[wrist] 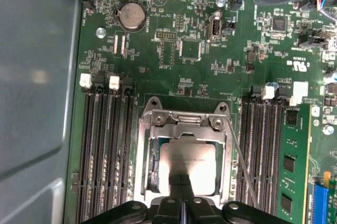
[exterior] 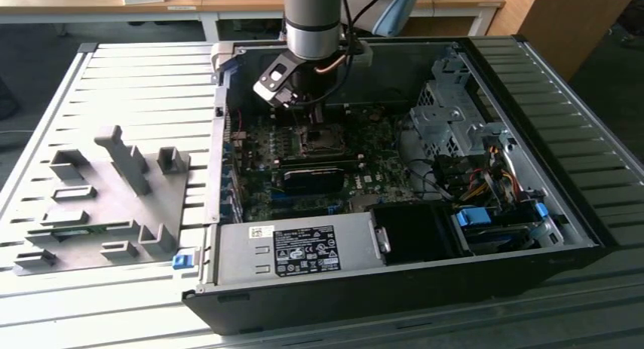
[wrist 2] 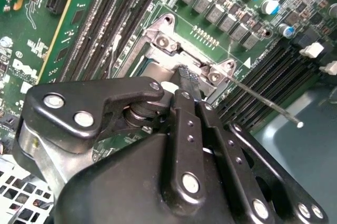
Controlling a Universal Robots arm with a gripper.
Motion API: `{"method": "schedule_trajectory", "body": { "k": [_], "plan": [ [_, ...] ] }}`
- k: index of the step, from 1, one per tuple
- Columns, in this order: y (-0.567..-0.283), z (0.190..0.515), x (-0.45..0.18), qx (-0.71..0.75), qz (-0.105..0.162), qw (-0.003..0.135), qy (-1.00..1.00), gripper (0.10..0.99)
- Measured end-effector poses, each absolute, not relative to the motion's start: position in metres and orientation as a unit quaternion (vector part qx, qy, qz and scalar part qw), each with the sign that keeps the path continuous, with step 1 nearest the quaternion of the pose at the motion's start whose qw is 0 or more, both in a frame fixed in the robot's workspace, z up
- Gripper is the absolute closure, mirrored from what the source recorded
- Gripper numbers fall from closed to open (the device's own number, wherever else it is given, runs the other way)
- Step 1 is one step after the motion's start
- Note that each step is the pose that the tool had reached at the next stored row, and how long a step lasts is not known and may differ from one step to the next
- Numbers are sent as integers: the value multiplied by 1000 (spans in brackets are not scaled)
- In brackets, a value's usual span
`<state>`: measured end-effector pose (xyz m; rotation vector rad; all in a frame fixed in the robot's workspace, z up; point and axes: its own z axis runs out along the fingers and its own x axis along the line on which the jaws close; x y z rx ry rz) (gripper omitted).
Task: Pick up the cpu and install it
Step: 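Close the cpu cover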
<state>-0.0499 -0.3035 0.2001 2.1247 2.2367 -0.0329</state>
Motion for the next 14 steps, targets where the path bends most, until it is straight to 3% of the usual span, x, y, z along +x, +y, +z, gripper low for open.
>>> {"method": "schedule_trajectory", "body": {
  "k": [14],
  "plan": [
    [-304, 211, -44, 688, -11, 28, 725, 980]
  ]
}}
